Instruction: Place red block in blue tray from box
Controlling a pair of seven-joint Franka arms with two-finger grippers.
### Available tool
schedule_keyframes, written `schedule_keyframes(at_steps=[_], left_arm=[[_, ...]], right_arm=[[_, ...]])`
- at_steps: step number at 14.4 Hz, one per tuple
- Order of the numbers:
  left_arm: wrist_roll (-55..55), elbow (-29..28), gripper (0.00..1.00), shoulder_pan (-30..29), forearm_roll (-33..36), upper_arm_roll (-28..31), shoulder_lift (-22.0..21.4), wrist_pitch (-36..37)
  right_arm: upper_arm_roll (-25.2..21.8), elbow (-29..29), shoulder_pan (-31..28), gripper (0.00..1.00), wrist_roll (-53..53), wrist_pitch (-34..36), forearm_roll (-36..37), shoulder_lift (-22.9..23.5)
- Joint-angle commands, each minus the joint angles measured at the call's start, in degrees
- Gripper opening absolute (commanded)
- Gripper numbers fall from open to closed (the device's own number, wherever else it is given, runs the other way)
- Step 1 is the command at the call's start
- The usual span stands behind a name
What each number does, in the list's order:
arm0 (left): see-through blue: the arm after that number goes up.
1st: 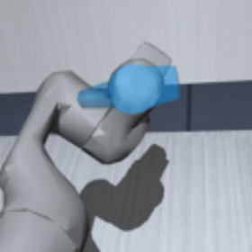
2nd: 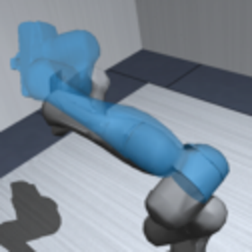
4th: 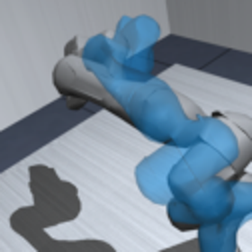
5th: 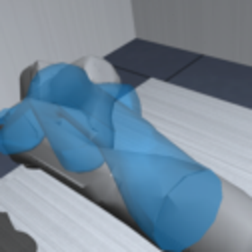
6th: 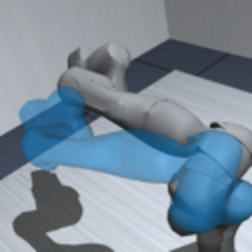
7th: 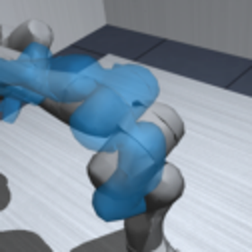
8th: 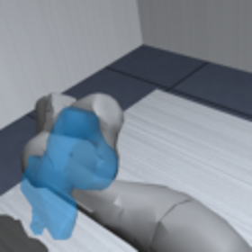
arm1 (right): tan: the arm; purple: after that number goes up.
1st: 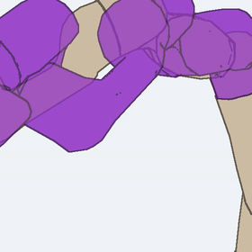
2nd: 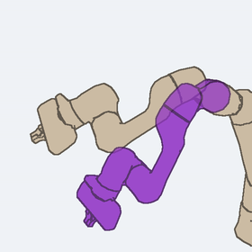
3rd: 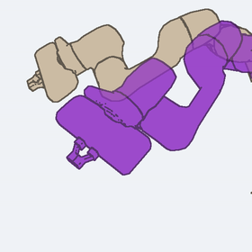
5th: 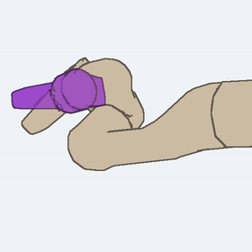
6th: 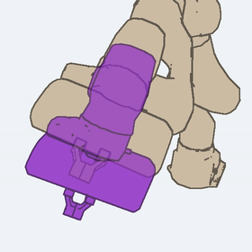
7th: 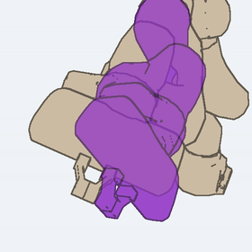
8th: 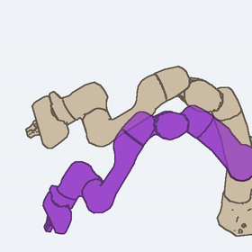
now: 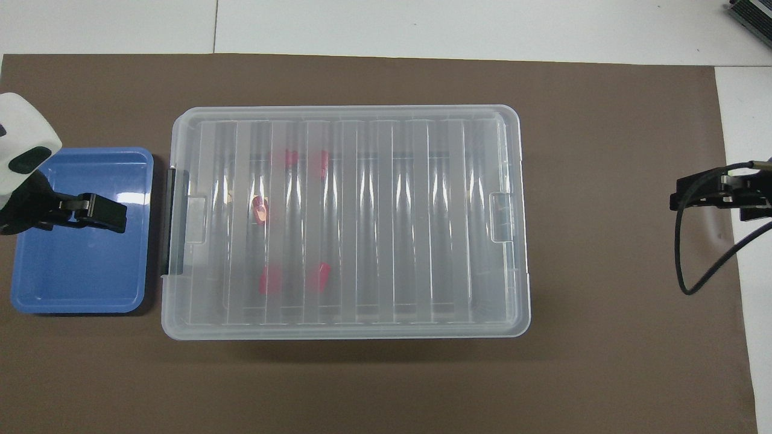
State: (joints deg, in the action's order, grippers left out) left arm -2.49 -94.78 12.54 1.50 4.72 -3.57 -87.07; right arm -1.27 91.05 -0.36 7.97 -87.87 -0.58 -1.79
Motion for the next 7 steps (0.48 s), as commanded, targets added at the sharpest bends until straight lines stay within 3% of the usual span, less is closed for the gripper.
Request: schedule_keyframes(at_steps=[1, 7], left_arm=[[-0.1, -1.3, 1.00, -0.5, -0.5, -0.3, -1.3, 0.1], [-0.1, -1.3, 1.00, -0.5, -0.5, -0.2, -1.3, 0.1]], right_arm=[[0.2, 1.6, -0.3, 1.00, -0.6, -0.2, 0.4, -1.5], [0.3, 1.6, 0.0, 1.00, -0.7, -1.1, 0.4, -1.4]])
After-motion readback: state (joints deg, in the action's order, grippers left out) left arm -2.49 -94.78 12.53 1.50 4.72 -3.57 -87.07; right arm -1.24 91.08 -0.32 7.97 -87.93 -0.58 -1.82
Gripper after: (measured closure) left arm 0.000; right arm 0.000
